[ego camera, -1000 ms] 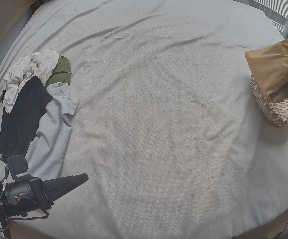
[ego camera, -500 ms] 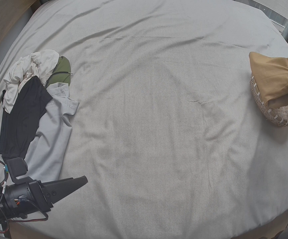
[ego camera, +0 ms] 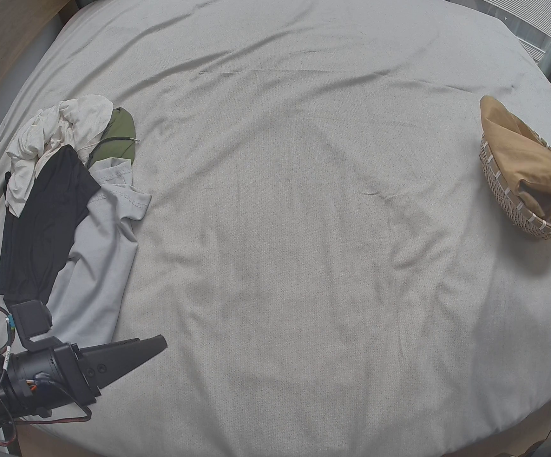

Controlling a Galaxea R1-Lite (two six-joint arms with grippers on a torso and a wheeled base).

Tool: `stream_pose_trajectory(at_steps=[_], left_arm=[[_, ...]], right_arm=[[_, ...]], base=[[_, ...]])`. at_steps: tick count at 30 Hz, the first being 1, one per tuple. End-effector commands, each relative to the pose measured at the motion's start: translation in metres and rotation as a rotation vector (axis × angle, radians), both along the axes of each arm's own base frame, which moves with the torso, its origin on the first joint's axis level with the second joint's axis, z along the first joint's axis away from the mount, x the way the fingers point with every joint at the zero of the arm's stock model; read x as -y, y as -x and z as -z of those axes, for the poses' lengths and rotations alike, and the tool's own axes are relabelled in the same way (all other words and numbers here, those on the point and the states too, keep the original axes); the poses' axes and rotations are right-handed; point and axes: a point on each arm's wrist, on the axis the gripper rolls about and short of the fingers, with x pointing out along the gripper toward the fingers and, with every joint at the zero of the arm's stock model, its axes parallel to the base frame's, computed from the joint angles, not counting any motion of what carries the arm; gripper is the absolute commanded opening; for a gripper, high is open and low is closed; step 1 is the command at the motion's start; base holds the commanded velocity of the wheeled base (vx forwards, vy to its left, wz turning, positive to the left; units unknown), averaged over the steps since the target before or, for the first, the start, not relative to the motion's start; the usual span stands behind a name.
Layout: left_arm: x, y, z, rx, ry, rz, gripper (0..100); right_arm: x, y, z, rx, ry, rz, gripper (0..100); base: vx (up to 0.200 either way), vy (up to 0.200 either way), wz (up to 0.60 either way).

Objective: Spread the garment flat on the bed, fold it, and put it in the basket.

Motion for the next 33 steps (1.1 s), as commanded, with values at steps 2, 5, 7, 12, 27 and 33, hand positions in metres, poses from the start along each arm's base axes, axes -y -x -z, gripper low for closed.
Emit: stream_pose_trajectory(at_steps=[2, 5, 7, 12, 27, 33], left_arm=[[0.000, 0.000, -0.002, 0.016, 0.005, 0.004, 100], [0.001, 0.001, -0.006, 0.056, 0.026, 0.008, 100], [-0.001, 0.007, -0.009, 0.100, 0.053, 0.027, 100], [-0.006, 0.028, -0.011, 0.164, 0.100, 0.117, 100], [-0.037, 0.076, 0.012, 0.235, 0.155, 0.191, 100], [-0.053, 0.098, 0.025, 0.308, 0.091, 0.101, 100]], right_arm=[[-0.018, 0.046, -0.023, 0.068, 0.061, -0.010, 100], [-0.036, 0.054, -0.013, 0.047, 0.094, -0.151, 100], [-0.050, 0.065, -0.001, 0.038, 0.098, -0.261, 100], [-0.074, 0.098, 0.030, 0.033, 0.091, -0.459, 100], [-0.074, 0.211, 0.161, 0.084, 0.095, -0.621, 100], [-0.072, 0.214, 0.177, -0.030, 0.151, -0.413, 100]], base=[[0.000, 0.000, 0.00], [0.000, 0.000, 0.00], [0.000, 0.000, 0.00], [0.000, 0.000, 0.00], [0.000, 0.000, 0.00], [0.000, 0.000, 0.00]])
